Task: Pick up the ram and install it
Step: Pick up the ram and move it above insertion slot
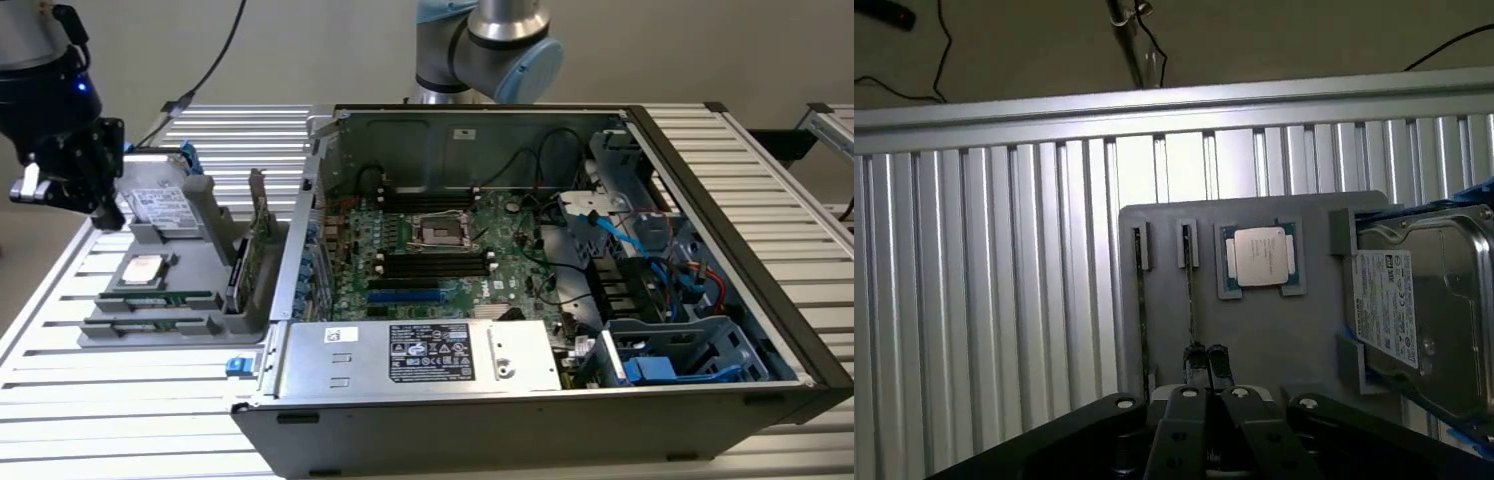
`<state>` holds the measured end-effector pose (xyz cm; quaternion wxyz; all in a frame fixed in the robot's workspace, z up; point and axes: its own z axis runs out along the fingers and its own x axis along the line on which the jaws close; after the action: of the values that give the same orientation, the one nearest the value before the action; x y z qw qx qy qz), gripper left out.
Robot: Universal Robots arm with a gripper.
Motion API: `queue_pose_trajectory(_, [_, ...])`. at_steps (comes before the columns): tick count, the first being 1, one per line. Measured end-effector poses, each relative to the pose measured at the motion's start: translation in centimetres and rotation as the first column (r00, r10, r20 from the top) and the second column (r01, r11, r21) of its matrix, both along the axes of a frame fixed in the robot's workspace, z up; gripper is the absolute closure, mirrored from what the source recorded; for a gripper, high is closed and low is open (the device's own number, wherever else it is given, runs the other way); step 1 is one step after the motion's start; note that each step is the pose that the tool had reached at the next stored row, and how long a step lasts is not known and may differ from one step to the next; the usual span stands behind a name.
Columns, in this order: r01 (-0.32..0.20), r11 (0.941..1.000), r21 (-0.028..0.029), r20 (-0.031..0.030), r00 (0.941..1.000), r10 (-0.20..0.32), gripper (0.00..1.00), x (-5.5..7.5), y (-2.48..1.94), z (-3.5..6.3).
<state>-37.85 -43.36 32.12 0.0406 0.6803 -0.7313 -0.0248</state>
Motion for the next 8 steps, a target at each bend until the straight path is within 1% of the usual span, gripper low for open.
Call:
queue_pose_trajectory(3, [-0.015,0.9999,0.0,0.0,0.9999,0.015,0.9,-0.1,-0.33,-0.09])
queue_pose_trajectory(8, [-0.037,0.9993,0.0004,0.0001,0.9993,0.037,0.9,-0.3,-1.16,-0.25])
